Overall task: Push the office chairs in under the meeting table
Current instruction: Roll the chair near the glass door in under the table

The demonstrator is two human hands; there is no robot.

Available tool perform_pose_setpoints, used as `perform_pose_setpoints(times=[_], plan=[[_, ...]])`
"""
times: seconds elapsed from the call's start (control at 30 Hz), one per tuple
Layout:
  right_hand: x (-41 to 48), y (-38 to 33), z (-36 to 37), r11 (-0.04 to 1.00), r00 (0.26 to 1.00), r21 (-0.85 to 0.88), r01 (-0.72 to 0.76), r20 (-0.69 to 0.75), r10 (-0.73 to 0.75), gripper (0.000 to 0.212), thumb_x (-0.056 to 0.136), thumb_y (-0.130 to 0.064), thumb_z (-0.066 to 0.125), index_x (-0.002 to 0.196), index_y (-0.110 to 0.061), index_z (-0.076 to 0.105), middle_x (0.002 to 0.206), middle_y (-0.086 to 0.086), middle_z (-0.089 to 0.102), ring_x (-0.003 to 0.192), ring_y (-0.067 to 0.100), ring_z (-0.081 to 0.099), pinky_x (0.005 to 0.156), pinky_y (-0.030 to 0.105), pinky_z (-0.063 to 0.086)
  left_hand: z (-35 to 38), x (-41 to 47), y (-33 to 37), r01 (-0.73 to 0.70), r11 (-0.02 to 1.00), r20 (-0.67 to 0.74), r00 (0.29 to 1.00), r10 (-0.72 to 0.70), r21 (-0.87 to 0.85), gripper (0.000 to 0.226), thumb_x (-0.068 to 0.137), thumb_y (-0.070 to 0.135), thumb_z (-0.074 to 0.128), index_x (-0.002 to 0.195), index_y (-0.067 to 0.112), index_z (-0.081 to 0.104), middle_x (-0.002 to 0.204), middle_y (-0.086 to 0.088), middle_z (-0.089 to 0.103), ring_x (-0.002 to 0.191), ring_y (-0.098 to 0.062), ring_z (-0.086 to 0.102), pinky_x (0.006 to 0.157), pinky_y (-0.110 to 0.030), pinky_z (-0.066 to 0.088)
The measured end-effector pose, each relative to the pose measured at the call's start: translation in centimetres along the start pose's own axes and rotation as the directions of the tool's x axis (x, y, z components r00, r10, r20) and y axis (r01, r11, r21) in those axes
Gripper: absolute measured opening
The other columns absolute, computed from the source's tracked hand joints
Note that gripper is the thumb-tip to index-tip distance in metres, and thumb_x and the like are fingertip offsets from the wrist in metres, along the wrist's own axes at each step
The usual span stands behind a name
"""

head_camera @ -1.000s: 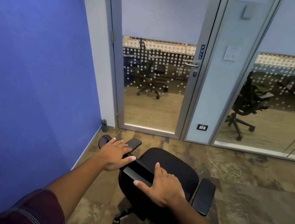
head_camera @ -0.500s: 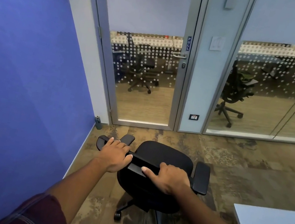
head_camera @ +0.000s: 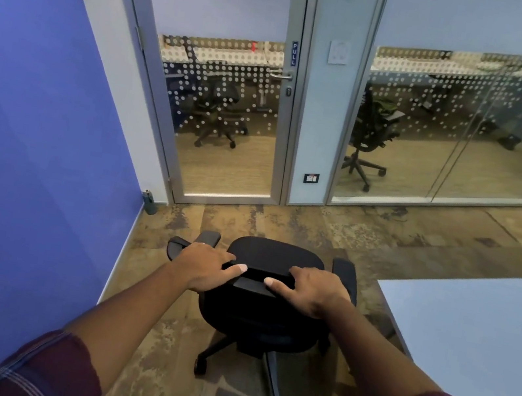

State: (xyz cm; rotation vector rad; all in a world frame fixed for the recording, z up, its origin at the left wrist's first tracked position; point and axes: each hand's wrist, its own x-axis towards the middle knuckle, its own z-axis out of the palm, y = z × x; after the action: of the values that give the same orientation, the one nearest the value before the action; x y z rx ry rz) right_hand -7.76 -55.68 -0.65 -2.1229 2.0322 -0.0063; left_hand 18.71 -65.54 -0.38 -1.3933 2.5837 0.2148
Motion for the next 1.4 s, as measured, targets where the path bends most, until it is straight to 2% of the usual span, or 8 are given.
perform_pose_setpoints(times=[0.1, 0.2, 0.27, 0.33, 0.6, 0.97, 1.13, 1.4], plan=[[-3.1, -0.2, 0.4, 1.0, 1.0, -0.008, -0.01, 0.021, 0.01, 0.111, 0.076, -0.11, 0.004, 0.115, -0.024, 0.064, 0.109, 0.004, 0.072, 0.102, 0.029, 0.068, 0.084, 0.048, 0.052, 0.5, -2.7, 0.9, -0.05, 0.999, 0.006, 0.999, 0.05, 0.009, 0.086, 0.101, 0.086, 0.016, 0.157, 0.032, 0.053, 0.147, -0.002, 0.067, 0.13, -0.027, 0.064, 0.101, -0.047, 0.052], [-6.0, -0.3, 0.7, 1.0, 0.999, -0.002, -0.01, 0.04, 0.01, 0.119, 0.073, -0.111, 0.002, 0.125, -0.023, 0.064, 0.113, 0.004, 0.073, 0.104, 0.028, 0.068, 0.085, 0.047, 0.052, 1.6, -5.4, 2.4, -0.094, 0.996, -0.099, 0.991, 0.092, -0.011, 0.087, 0.101, 0.083, 0.016, 0.148, 0.025, 0.061, 0.139, 0.0, 0.071, 0.121, -0.024, 0.066, 0.095, -0.044, 0.052], [-7.8, -0.3, 1.0, 1.0, 0.999, -0.002, -0.009, 0.039, 0.009, 0.124, 0.069, -0.112, -0.001, 0.127, -0.024, 0.064, 0.113, 0.005, 0.073, 0.105, 0.028, 0.068, 0.082, 0.045, 0.049, 2.4, -7.1, 3.5, -0.104, 0.995, -0.138, 0.985, 0.102, -0.001, 0.09, 0.099, 0.085, 0.013, 0.14, 0.023, 0.065, 0.133, 0.001, 0.074, 0.117, -0.022, 0.067, 0.096, -0.044, 0.051], [-9.6, -0.2, 1.4, 1.0, 0.999, -0.015, -0.004, 0.039, 0.004, 0.123, 0.07, -0.112, -0.001, 0.128, -0.025, 0.063, 0.113, 0.005, 0.074, 0.105, 0.028, 0.069, 0.082, 0.045, 0.049, 3.2, -8.5, 4.5, -0.106, 0.994, -0.148, 0.983, 0.105, 0.001, 0.087, 0.101, 0.083, 0.018, 0.145, 0.022, 0.063, 0.137, 0.001, 0.072, 0.122, -0.021, 0.066, 0.102, -0.044, 0.048], [-17.0, 0.3, 2.4, 0.999, 1.0, -0.041, 0.022, 0.004, -0.022, 0.111, 0.079, -0.107, 0.004, 0.122, -0.024, 0.064, 0.107, 0.006, 0.074, 0.1, 0.029, 0.069, 0.084, 0.047, 0.054, 4.9, -13.9, 9.3, -0.105, 0.994, -0.21, 0.972, 0.104, 0.01, 0.082, 0.103, 0.08, 0.027, 0.147, 0.023, 0.064, 0.14, 0.003, 0.072, 0.125, -0.017, 0.066, 0.103, -0.041, 0.047], [-29.0, 1.6, 3.7, 1.0, 1.0, -0.017, 0.014, -0.017, -0.015, 0.107, 0.082, -0.106, 0.007, 0.115, -0.021, 0.065, 0.101, 0.008, 0.073, 0.093, 0.031, 0.068, 0.076, 0.044, 0.049, 7.6, -21.7, 16.8, -0.099, 0.995, -0.243, 0.966, 0.088, -0.033, 0.095, 0.091, 0.088, 0.016, 0.145, 0.029, 0.067, 0.145, 0.01, 0.07, 0.131, -0.013, 0.064, 0.108, -0.04, 0.045], [-34.6, 1.7, 4.7, 1.0, 0.998, -0.006, 0.031, -0.049, -0.031, 0.101, 0.083, -0.104, 0.006, 0.103, -0.022, 0.06, 0.098, 0.009, 0.072, 0.09, 0.032, 0.068, 0.077, 0.046, 0.052, 8.5, -25.6, 19.9, -0.128, 0.992, -0.252, 0.96, 0.119, -0.016, 0.088, 0.094, 0.086, 0.015, 0.142, 0.035, 0.068, 0.137, 0.014, 0.073, 0.122, -0.012, 0.067, 0.096, -0.038, 0.047], [-42.5, 2.3, 6.4, 1.0, 0.996, 0.007, -0.009, -0.091, 0.009, 0.101, 0.081, -0.106, 0.004, 0.095, -0.022, 0.058, 0.091, 0.007, 0.069, 0.084, 0.031, 0.066, 0.072, 0.045, 0.045, 9.2, -30.9, 24.8, -0.213, 0.977, -0.274, 0.94, 0.204, -0.005, 0.081, 0.096, 0.081, 0.021, 0.142, 0.034, 0.068, 0.133, 0.014, 0.075, 0.117, -0.014, 0.069, 0.092, -0.039, 0.048]])
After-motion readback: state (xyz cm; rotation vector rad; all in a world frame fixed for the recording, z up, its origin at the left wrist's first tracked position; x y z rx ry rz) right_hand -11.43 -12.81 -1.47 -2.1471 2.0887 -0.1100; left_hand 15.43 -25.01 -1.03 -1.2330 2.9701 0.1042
